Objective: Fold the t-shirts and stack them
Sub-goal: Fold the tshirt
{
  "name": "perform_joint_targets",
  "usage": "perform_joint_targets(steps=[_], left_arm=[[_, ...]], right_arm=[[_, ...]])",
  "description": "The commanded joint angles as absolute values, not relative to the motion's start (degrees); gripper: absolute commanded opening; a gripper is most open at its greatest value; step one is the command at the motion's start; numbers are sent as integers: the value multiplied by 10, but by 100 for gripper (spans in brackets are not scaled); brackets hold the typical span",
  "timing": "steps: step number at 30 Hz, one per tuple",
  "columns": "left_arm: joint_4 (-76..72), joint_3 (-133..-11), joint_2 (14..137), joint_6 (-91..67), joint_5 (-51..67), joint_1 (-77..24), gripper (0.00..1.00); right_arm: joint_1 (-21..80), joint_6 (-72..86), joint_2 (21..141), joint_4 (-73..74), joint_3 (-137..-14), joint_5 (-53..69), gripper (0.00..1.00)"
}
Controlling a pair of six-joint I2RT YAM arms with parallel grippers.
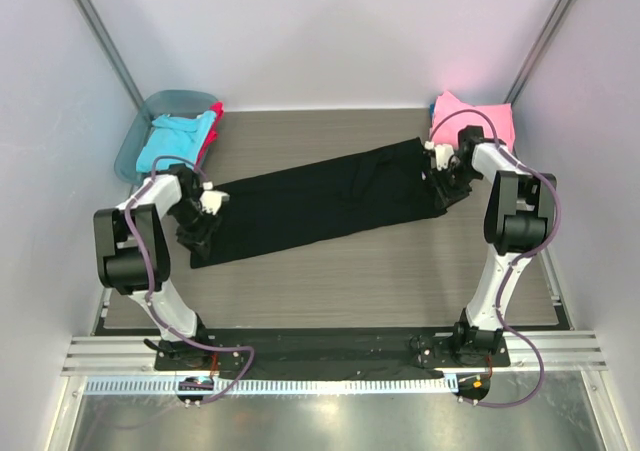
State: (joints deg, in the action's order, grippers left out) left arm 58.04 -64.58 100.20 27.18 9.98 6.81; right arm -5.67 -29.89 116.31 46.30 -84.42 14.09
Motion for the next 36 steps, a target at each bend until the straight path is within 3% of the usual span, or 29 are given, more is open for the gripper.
perform_joint_targets(steps=[1, 4, 6, 20, 22, 23, 24, 26, 30, 36], left_arm=[[563, -652, 1007, 266, 90, 67, 36], [560, -650, 1015, 268, 87, 68, 35], [555, -637, 1011, 272, 77, 68, 35], [521, -567, 959, 296, 59, 68, 34], [519, -568, 954, 301, 58, 67, 34], [523, -576, 951, 301, 59, 68, 34], [528, -585, 944, 305, 62, 68, 35], [559, -618, 931, 306, 86, 69, 36], [623, -802, 925, 323, 132, 55, 41], [736, -1085, 1077, 325, 195, -19, 44]], right_arm=[[-63, -297, 1179, 476, -825, 139, 31], [-65, -301, 1176, 487, -803, 142, 12], [-67, -304, 1157, 490, -786, 143, 7], [-77, -359, 965, 534, -620, 111, 4], [-77, -369, 951, 548, -609, 102, 7], [-77, -374, 938, 553, -609, 98, 11], [-77, -379, 929, 560, -613, 85, 22], [-78, -386, 903, 569, -639, 75, 27], [-78, -388, 890, 574, -728, 64, 41], [-77, -381, 927, 549, -835, 82, 44]])
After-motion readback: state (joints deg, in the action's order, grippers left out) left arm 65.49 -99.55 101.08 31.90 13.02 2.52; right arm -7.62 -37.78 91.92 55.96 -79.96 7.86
